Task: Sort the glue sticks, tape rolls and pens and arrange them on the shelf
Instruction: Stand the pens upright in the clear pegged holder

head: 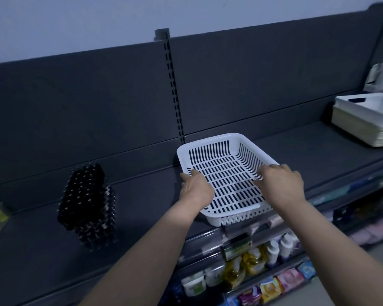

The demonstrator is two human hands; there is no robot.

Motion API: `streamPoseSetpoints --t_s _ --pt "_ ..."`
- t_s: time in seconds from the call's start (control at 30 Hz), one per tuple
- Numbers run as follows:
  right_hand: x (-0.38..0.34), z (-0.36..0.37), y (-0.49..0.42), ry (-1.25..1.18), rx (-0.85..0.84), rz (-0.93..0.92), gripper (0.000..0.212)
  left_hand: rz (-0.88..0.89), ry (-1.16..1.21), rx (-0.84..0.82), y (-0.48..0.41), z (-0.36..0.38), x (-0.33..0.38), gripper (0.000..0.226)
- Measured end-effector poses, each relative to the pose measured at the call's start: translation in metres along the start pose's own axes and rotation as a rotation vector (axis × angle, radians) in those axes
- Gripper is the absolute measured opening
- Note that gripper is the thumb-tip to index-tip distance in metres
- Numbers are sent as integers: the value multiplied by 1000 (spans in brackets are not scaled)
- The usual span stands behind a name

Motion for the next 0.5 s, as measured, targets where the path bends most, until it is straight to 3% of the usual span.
streamPoseSetpoints --t_s 0.2,0.33,0.5 --pt "8 -2 -24 6 46 -24 25 93 174 49 -3 5 20 47" --pt "-56 -17 -19 -160 123 -220 24 157 155 114 19 -26 -9 50" --pt "-150 -24 9 -268 72 -434 27 24 30 113 45 -64 -93 39"
Point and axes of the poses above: each hand's wrist, its own y-axis away from the middle knuckle, its own z-axis out of the palm, x = y × z, the point moved 2 cm from there along -y, towards the middle knuckle, and after that the axes turned 4 degrees about y, right-handed, at the moved point
